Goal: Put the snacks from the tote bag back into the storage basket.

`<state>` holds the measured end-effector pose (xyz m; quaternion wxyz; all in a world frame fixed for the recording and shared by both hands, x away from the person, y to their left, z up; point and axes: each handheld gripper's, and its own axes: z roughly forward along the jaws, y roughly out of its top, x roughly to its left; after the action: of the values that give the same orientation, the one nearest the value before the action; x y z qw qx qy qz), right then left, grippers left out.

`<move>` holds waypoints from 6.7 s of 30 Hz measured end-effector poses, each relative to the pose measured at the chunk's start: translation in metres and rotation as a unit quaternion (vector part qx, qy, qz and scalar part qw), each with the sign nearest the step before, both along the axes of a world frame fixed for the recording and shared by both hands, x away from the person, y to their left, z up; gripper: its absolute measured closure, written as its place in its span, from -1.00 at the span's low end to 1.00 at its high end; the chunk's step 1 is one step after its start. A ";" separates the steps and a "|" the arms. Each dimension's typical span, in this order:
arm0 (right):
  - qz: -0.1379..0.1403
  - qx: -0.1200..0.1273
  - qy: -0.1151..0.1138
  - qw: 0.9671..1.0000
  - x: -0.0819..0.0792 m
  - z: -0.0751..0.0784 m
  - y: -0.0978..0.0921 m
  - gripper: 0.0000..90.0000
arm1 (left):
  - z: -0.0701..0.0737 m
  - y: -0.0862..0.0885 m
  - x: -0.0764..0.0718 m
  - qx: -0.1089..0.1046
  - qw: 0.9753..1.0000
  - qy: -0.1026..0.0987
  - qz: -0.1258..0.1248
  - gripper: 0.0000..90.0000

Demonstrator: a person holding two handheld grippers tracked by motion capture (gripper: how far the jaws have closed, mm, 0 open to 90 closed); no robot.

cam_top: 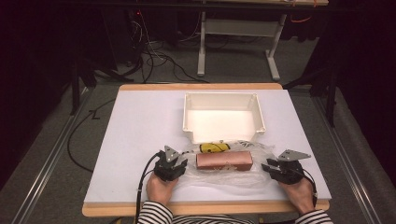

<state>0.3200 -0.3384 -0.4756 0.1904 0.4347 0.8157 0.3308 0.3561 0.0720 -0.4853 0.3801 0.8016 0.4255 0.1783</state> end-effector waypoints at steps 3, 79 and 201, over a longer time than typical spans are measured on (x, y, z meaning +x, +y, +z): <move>-0.001 -0.003 -0.002 1.000 0.001 0.000 -0.002 0.44 | 0.000 0.001 0.001 0.003 1.000 -0.003 0.001 0.28; 0.189 0.048 -0.004 0.981 0.041 0.040 0.075 -0.34 | 0.002 0.037 0.016 -0.059 0.996 -0.039 0.055 -0.13; 0.175 0.074 -0.038 0.981 0.071 0.106 0.052 -0.05 | 0.001 0.033 0.016 -0.044 0.998 -0.033 0.031 -0.15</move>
<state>0.3907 -0.2868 -0.3699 0.1277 0.2852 0.8446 0.4348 0.3724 0.1053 -0.4840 0.4233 0.7639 0.4452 0.1976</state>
